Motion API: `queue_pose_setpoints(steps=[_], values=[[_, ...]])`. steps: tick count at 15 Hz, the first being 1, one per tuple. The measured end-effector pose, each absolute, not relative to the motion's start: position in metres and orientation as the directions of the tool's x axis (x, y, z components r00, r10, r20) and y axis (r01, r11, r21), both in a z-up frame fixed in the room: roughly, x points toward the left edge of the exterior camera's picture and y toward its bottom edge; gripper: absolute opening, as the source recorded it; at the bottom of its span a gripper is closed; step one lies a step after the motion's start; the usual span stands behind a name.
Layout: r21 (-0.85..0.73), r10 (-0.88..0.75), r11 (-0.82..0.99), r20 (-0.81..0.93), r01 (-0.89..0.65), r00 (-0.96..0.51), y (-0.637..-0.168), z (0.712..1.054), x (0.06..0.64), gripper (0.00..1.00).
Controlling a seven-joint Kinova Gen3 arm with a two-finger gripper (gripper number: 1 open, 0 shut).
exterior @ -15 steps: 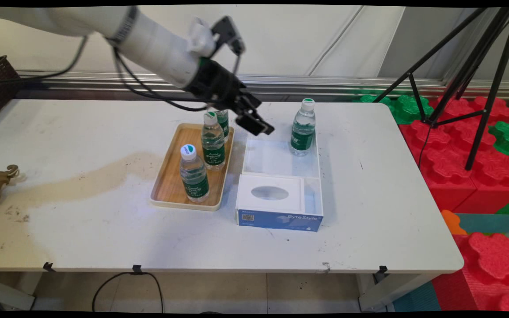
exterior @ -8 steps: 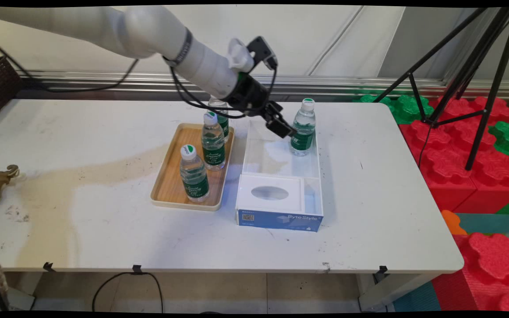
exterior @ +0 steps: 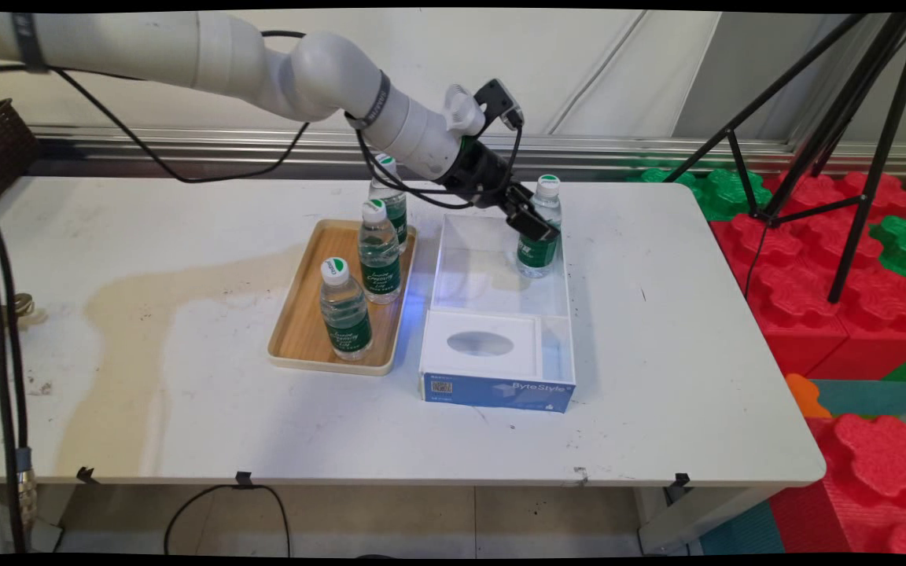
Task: Pick up the green bottle from the white box, then place the picked object on the tray
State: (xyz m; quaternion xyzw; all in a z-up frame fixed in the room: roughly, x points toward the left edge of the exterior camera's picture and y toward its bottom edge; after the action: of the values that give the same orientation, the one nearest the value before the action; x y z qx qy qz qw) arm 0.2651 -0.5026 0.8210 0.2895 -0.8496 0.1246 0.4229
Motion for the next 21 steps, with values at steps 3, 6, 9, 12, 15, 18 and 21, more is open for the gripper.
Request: queue_pose_setpoints(steps=[3, 6, 9, 12, 15, 18, 21], values=[[0.055, -0.379, 0.817, 0.802, -0.574, -0.462, -0.519, 0.811, 0.263, 1.0], [0.06, -0.363, 0.836, 0.805, -0.546, -0.468, -0.525, 0.804, 0.264, 0.0], [0.06, -0.349, 0.853, 0.804, -0.519, -0.481, -0.526, 0.802, 0.266, 0.0], [0.061, -0.336, 0.863, 0.811, -0.502, -0.478, -0.523, 0.812, 0.268, 0.0], [0.072, -0.336, 0.861, 0.824, -0.503, -0.457, -0.517, 0.835, 0.272, 0.0], [0.089, -0.345, 0.857, 0.83, -0.507, -0.438, -0.507, 0.862, 0.279, 0.0], [0.093, -0.35, 0.852, 0.834, -0.516, -0.426, -0.487, 0.907, 0.298, 0.0]])
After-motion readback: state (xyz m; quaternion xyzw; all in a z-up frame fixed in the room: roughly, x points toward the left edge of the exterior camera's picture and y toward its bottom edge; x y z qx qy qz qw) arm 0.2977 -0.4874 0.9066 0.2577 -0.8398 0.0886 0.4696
